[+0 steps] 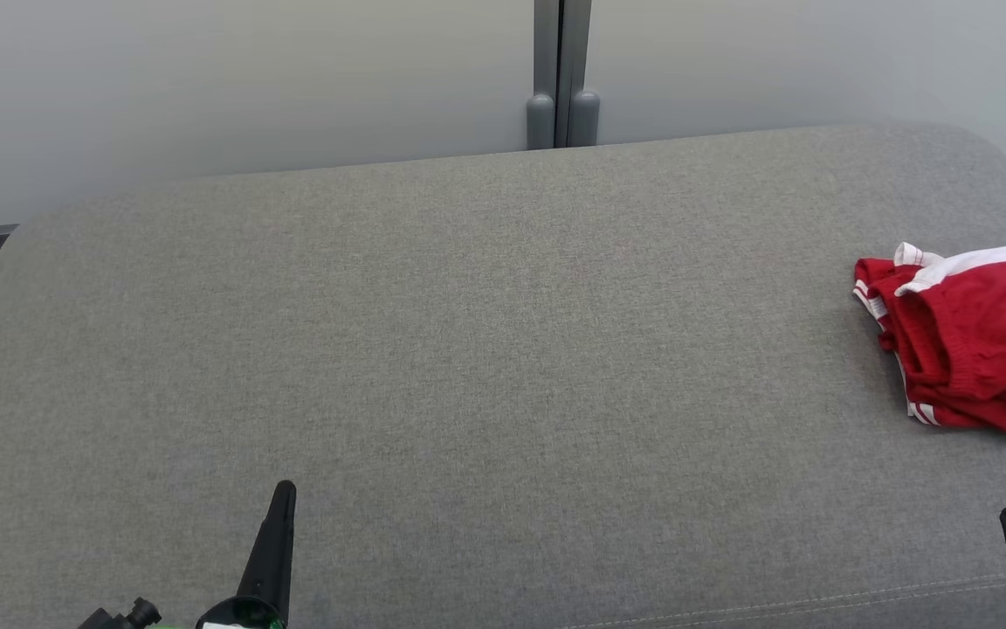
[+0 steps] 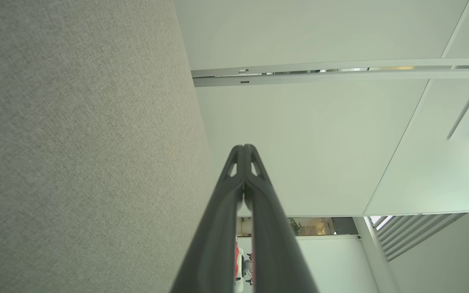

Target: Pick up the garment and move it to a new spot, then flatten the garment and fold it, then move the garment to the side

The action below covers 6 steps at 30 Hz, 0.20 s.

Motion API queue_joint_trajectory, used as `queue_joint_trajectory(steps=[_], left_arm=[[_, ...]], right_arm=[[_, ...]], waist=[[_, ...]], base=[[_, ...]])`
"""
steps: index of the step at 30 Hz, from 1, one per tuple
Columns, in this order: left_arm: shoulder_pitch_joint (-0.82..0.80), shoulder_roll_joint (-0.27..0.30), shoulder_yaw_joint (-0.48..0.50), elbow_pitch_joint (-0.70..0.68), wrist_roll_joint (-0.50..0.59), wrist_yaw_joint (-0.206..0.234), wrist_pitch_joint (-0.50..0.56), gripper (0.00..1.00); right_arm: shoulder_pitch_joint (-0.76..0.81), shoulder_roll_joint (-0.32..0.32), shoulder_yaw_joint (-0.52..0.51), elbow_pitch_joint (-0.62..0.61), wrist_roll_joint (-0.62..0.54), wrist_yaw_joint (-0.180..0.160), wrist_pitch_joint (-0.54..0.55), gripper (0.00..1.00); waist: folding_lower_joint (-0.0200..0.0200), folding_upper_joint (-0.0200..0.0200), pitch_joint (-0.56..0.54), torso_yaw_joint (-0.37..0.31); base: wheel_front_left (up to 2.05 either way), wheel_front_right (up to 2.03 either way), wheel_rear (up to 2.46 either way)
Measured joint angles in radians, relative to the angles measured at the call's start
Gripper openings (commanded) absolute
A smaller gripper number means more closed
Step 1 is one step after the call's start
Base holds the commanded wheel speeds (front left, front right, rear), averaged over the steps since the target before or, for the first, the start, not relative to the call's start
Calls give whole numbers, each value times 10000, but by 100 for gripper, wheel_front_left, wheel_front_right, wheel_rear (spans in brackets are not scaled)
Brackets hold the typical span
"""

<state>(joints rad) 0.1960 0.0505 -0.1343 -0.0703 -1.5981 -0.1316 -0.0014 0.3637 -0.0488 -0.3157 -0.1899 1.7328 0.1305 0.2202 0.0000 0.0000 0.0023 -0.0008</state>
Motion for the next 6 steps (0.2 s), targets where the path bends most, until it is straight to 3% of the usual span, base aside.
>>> queue_joint_trajectory(steps=[6], left_arm=[[1, -2, 2, 0, 0, 0, 0, 0]], right_arm=[[0, 0, 0, -2, 0, 0, -2, 0]], waist=[[0, 0, 0, 0]], base=[[0, 0, 0]])
